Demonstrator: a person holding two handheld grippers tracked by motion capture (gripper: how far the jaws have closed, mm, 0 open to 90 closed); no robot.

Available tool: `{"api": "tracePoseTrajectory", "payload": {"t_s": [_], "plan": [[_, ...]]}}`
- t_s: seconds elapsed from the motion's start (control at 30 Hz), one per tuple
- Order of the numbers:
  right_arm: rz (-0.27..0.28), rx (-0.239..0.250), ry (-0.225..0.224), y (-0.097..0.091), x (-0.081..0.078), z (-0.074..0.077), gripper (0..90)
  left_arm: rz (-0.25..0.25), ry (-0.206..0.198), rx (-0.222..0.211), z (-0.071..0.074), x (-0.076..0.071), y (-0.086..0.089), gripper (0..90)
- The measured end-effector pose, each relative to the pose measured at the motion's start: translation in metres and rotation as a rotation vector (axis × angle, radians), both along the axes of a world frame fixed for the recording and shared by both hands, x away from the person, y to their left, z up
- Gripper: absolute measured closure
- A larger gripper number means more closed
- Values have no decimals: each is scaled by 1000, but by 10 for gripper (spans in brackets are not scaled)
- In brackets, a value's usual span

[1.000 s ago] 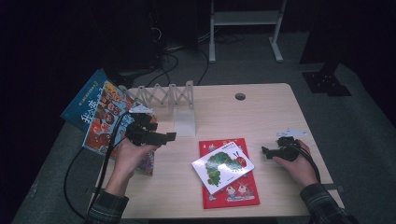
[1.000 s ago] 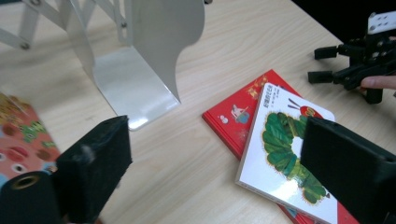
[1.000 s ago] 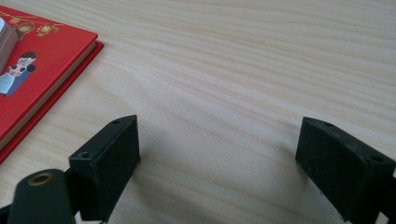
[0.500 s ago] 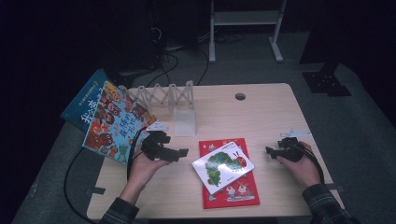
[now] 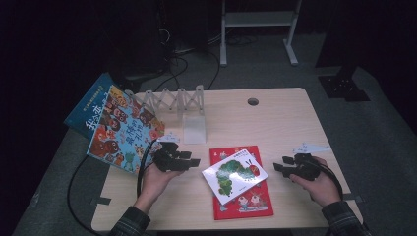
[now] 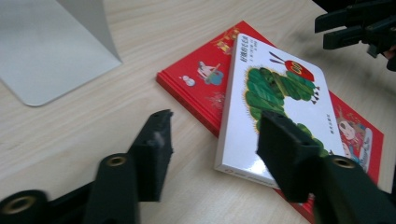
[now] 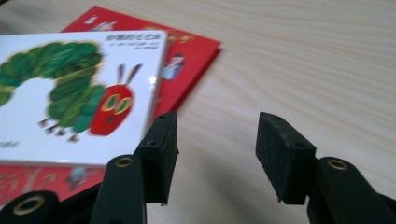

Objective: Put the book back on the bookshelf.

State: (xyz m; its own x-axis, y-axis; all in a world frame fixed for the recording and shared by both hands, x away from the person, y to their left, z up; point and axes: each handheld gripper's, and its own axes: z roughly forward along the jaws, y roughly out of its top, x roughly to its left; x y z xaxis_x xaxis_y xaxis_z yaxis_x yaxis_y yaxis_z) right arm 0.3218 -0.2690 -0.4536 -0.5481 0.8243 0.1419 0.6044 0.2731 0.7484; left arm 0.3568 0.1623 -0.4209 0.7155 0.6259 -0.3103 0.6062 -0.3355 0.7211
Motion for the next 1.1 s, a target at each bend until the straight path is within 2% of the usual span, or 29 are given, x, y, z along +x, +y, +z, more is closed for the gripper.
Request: {"api": "tracePoseTrajectory", "payload": {"t_s": [0.03,0.13,0.3,0.43,0.53,0.63,0.87,1.0,1.1], "plan": [[15,5,3,2,-3,0,477,-14,0,10,-2,0,-2,520],[58,11,7,8,-12,1,479,-34,9,34,-9,3,-11,588],[96,16,20,15,-20,1,481,-29,21,85,-20,11,-21,691],[114,-2,29,22,-19,-3,481,-14,46,123,-29,17,-26,724],[126,-21,35,26,-17,-7,481,-33,65,144,-33,19,-30,725],[126,-44,38,28,-14,-10,481,-42,65,159,-34,18,-35,741],[122,-35,42,29,-6,-12,476,-69,77,161,-30,13,-34,728],[125,-36,35,32,0,-12,480,-82,84,139,-26,10,-32,728],[128,-36,27,35,3,-13,479,-113,111,74,-24,6,-31,706]]}}
